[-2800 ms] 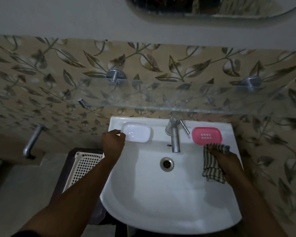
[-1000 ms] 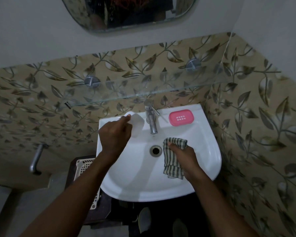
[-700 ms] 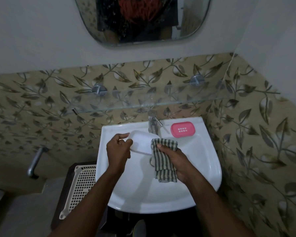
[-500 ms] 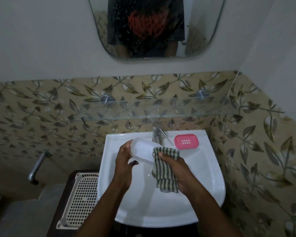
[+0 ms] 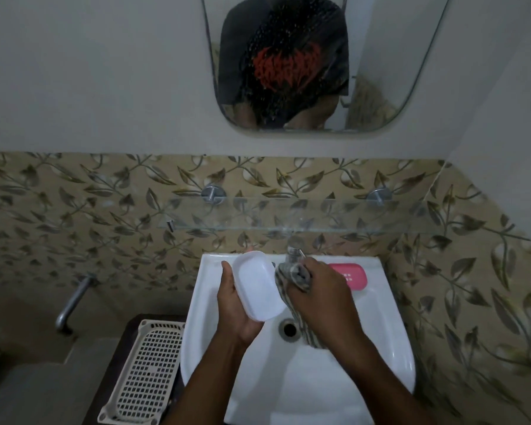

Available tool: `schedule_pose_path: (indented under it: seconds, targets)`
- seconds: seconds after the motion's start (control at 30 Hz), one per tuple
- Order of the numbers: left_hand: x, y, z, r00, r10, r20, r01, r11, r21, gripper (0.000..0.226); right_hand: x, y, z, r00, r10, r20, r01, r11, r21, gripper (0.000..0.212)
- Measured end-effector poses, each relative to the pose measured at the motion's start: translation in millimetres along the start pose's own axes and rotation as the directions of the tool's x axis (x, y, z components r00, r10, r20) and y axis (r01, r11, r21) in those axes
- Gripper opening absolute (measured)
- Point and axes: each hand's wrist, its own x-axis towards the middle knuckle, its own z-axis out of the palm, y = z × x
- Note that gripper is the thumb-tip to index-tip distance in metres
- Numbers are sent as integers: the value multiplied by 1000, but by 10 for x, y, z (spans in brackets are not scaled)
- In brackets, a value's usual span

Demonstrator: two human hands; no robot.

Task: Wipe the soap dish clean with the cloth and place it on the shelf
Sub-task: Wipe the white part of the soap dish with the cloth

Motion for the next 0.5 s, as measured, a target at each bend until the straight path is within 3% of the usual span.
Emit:
schedule_pose_path:
  seconds: [0.07,0.1,0.13,0.2,0.3,0.37,0.43,0.5]
  targets:
    - [-22,-66,120,995,-63,73,59,997,53,76,119,-124,133,989,-111,-101,89,975,-203,16]
    - [-38,-86,172,978,-88,190,80,995,53,70,167,-152,228,981,-153,-118,117,957,-267,16]
    - [-64,-105,234,973,-90,213,80,995,56,58,198,-165,325,978,-173,-115,133,946,-295,15]
    - [-46,-153,239,989,-103,103,97,993,61,65,241,-137,473,977,-177,-121,141,956,-257,15]
    - [-50,-120,251,993,-104,53,99,992,80,68,265,-55,540,972,-201,-121,193,979,-70,16]
    - [-35,-69,256,995,-99,3,98,987,130,64,280,18,528,971,-237,-36,238,971,21,19]
    - [-28,-21,230,991,-131,-27,134,980,148,67,284,43,449,952,-261,161,250,965,83,19]
    - [-2,38,200,987,-156,-42,161,966,202,77,267,40,369,899,-257,355,260,965,40,21]
